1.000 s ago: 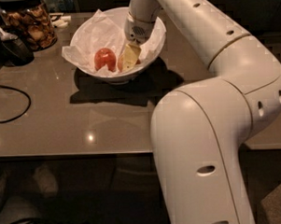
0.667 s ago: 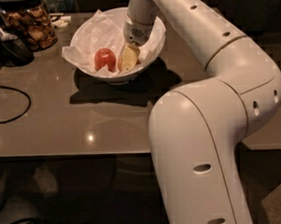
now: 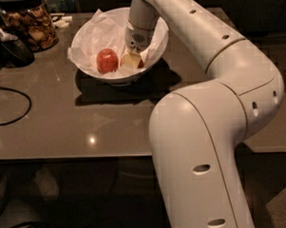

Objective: Pick apple from white bowl

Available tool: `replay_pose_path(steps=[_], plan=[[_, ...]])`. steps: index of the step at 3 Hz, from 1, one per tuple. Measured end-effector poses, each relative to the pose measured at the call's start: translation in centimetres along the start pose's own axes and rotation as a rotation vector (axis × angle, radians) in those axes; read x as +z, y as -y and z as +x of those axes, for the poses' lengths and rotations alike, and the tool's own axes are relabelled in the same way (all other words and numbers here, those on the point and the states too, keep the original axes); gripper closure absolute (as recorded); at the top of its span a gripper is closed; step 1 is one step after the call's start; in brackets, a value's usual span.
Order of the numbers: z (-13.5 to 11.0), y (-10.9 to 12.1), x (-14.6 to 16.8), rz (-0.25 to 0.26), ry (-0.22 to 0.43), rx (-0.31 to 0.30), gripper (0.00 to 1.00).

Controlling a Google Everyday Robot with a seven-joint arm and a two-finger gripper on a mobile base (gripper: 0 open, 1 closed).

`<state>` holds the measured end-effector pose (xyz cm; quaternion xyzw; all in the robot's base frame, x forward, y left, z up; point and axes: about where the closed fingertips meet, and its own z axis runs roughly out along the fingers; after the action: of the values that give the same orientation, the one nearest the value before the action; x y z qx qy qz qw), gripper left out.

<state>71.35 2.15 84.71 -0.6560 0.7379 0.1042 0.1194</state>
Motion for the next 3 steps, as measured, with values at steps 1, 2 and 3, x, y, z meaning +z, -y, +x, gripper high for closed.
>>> replay_pose_path(steps=[1,2,3], plan=[[0.00,0.00,0.00,0.000,0.000,0.000,0.71],[0.00,0.00,0.00,0.000,0.000,0.000,0.93],[-0.01,0.01,0.00,0.000,0.000,0.000,1.00]])
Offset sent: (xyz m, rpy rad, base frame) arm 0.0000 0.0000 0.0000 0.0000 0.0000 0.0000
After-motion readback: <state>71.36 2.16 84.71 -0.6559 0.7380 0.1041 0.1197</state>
